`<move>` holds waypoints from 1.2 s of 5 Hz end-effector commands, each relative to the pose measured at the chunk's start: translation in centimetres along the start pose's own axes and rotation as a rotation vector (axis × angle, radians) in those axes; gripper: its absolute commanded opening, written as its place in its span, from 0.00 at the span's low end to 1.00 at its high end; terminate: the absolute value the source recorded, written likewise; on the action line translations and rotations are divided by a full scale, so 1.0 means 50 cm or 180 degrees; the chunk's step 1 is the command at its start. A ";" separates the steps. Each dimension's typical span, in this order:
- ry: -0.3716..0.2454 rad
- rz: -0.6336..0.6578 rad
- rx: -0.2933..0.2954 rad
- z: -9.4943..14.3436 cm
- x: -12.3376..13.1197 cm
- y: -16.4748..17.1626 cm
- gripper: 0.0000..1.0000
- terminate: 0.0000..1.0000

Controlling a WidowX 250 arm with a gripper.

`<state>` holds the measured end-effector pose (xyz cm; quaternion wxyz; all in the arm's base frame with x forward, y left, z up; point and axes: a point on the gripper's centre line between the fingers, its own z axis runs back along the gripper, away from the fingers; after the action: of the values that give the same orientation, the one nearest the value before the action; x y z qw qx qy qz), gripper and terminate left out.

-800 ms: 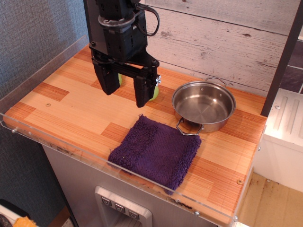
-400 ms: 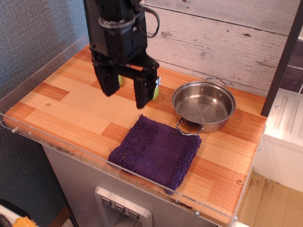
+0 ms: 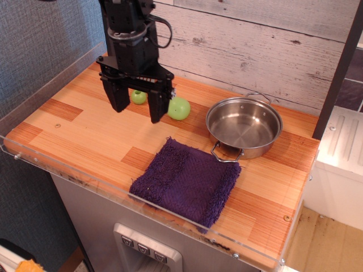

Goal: Put the spatula on the cloth.

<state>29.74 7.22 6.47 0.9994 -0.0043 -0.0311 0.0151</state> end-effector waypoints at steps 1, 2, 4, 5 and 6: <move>-0.0139 0.0392 0.0218 0.006 0.074 0.104 1.00 0.00; -0.0202 0.0585 0.0249 -0.007 0.105 0.127 1.00 0.00; -0.0259 0.0943 0.0243 -0.074 0.143 0.130 1.00 0.00; -0.0217 0.0934 0.0271 -0.098 0.155 0.118 1.00 0.00; -0.0217 0.0924 0.0301 -0.111 0.155 0.111 0.00 0.00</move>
<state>37.73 12.56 0.81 0.9848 0.0356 -0.0545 0.1609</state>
